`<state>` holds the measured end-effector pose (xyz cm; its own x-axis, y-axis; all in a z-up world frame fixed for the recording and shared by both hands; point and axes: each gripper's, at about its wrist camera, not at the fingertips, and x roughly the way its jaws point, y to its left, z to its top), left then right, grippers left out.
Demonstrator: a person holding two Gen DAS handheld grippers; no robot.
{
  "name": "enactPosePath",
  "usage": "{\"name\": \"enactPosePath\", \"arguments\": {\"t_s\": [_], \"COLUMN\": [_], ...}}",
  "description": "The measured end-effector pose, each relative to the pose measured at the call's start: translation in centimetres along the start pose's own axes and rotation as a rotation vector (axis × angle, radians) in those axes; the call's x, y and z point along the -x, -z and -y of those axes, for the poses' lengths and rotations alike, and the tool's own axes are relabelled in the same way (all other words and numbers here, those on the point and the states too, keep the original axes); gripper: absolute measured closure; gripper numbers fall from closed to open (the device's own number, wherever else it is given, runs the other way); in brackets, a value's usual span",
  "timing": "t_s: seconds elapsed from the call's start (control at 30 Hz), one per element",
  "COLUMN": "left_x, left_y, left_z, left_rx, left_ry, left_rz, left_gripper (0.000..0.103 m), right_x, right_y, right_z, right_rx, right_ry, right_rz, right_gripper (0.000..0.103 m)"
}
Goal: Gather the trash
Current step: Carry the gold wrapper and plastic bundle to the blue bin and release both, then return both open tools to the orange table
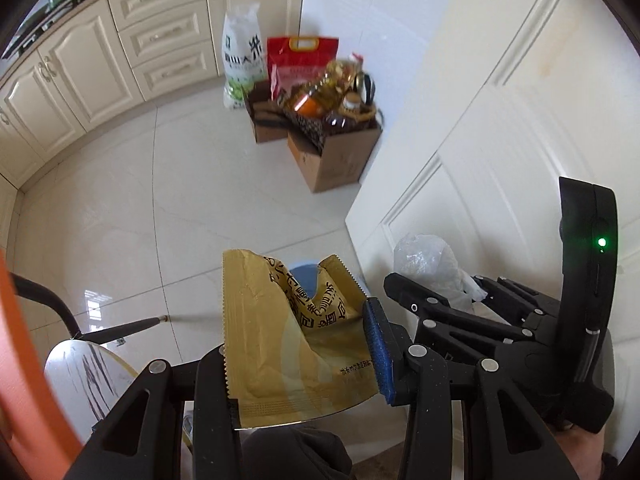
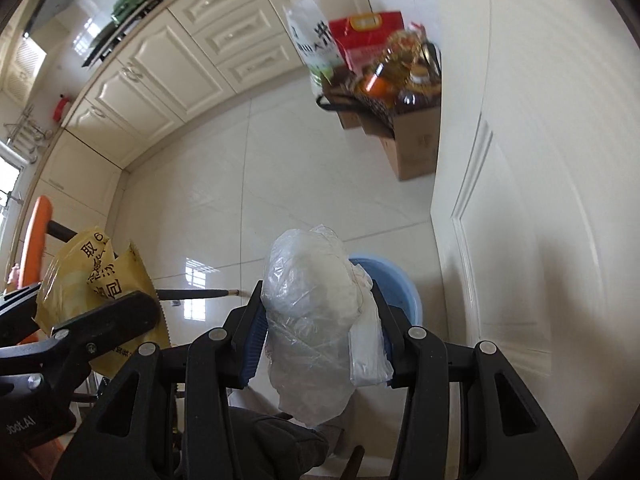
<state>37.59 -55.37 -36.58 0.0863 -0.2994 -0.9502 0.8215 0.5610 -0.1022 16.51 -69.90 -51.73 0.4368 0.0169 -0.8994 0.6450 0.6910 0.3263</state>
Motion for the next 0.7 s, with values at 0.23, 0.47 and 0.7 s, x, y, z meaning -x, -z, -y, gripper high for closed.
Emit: {"name": "enactPosePath", "arguments": {"t_s": [0.23, 0.47, 0.7], "left_x": [-6.2, -7.4, -3.7], "left_y": [-4.8, -7.7, -4.2], "left_z": [-0.6, -1.2, 1.8], "left_rx": [-0.006, -0.016, -0.030], "left_ry": [-0.048, -0.136, -0.162], "left_rz": [-0.119, -0.098, -0.014], "left_gripper": [0.050, 0.013, 0.010], "right_x": [-3.8, -4.1, -2.0], "right_y": [-0.1, -0.3, -0.1], "right_z": [2.1, 3.8, 3.7], "right_rx": [-0.049, -0.110, -0.130], "right_ry": [-0.003, 0.011, 0.034], "right_rz": [-0.073, -0.062, -0.024], "right_gripper": [0.050, 0.015, 0.006]}}
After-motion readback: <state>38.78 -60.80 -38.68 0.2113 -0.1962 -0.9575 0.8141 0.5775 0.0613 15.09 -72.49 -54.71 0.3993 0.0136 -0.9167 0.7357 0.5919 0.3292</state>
